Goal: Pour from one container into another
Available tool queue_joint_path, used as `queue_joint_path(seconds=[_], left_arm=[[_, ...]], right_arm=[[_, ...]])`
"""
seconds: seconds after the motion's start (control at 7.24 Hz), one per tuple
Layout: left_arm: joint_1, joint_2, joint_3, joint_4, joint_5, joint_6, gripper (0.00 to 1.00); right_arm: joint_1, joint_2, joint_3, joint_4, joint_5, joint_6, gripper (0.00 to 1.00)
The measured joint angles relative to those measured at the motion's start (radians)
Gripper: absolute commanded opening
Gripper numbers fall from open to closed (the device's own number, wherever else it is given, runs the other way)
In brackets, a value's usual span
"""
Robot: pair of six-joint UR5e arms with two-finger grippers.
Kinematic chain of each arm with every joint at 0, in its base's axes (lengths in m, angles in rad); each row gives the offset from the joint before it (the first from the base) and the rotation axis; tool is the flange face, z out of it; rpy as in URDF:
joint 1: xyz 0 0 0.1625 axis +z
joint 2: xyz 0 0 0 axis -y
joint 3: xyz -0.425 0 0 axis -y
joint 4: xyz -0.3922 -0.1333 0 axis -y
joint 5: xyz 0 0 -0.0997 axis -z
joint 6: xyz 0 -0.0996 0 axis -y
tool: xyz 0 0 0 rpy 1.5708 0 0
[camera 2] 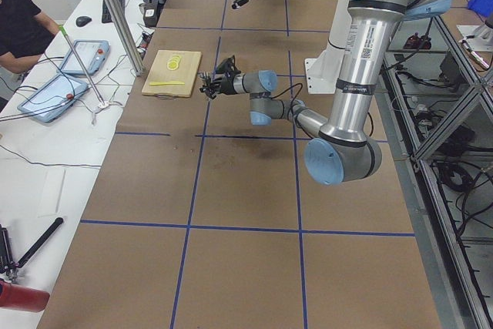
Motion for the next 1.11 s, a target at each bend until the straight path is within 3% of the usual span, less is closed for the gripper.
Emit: queue_joint_path(seconds=[0.28,0.55,0.83,1.11], left_arm=[[-0.002,0.124,-0.056,0.004,0.119,-0.118,0.0],[0.026,0.182,-0.059,0.042,0.29,-0.302,0.0],[0.13,0.2,-0.052,0.136,0.458,-0.462,0.0],[0.241,0.203,-0.01,0.164,0.588,-0.526,0.0]], right_arm=[[0.001,-0.078,-0.012,0.014,-0.03,-0.067,0.0],[-0.002,-0.112,-0.064,0.134,-0.065,-0.077,0.0],[-0.005,-0.121,-0.126,0.25,-0.087,-0.077,0.0],[-0.02,-0.121,-0.138,0.271,-0.103,-0.074,0.0]])
